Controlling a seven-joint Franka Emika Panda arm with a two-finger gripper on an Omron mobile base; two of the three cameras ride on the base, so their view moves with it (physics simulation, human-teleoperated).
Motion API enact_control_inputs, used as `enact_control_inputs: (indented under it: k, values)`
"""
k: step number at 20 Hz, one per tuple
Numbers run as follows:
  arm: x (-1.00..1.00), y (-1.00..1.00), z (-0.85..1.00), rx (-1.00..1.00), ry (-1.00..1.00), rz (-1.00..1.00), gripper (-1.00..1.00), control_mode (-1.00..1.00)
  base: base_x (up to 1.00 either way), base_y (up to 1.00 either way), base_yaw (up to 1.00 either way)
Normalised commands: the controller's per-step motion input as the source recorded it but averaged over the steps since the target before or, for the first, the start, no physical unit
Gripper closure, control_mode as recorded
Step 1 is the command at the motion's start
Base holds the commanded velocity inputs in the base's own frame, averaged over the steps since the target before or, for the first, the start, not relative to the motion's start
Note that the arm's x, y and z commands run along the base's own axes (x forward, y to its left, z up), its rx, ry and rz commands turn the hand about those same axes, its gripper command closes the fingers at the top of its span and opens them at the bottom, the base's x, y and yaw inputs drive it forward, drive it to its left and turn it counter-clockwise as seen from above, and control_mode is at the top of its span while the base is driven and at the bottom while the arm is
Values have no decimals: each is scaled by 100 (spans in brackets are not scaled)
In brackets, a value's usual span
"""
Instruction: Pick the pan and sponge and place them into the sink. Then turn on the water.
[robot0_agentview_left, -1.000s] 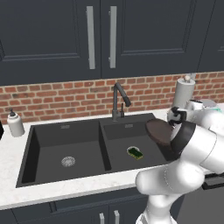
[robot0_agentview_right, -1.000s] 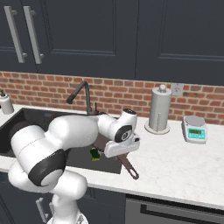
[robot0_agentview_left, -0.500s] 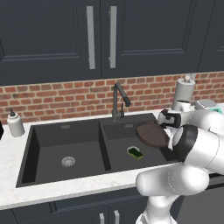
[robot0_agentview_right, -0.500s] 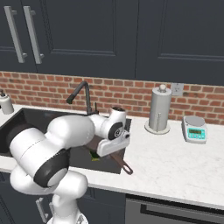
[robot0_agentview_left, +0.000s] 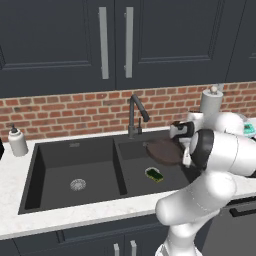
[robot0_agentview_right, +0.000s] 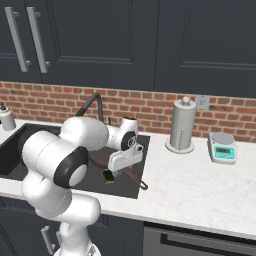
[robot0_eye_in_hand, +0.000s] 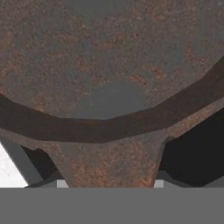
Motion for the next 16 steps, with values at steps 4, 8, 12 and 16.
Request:
enact_control_inputs:
  k: [4, 8, 12, 16]
  values:
    - [35, 13, -6, 0, 0, 0, 100, -100, 0, 0, 0]
    - [28, 7, -18, 0, 0, 0, 100, -100, 0, 0, 0]
    - [9, 3, -24, 0, 0, 0, 100, -100, 0, 0, 0]
    - [4, 7, -22, 0, 0, 0, 100, -100, 0, 0, 0]
